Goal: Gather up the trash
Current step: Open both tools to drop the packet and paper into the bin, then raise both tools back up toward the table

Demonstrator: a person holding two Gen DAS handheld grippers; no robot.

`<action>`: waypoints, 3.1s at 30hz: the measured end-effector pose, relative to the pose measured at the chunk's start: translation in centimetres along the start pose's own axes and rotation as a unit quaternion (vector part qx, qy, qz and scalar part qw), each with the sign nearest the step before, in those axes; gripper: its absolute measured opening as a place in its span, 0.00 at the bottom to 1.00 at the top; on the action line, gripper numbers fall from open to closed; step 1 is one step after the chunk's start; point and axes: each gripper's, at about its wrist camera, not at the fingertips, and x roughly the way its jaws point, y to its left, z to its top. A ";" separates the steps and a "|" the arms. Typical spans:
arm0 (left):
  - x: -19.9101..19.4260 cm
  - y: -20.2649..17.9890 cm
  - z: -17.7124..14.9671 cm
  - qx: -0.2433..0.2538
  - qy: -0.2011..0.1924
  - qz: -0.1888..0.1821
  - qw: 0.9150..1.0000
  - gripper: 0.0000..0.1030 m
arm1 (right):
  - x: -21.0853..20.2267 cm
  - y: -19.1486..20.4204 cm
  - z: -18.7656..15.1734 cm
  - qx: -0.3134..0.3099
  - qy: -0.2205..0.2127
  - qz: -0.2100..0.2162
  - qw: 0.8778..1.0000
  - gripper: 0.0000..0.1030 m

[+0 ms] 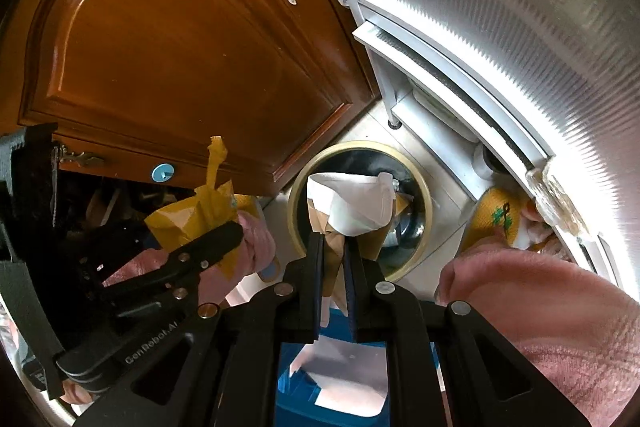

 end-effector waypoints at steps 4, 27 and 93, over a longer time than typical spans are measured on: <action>0.1 0.3 0.2 -0.008 -0.001 -0.003 1.000 0.45 | 0.5 -0.1 0.2 0.004 0.012 0.004 1.000 0.12; 1.2 0.7 0.0 -0.009 0.025 0.011 1.000 0.74 | 0.3 -1.1 0.5 0.031 0.008 0.004 0.999 0.42; -35.7 -15.3 23.7 0.170 -0.255 0.102 0.946 0.76 | -45.9 -3.2 16.8 0.024 -0.293 -0.006 0.956 0.49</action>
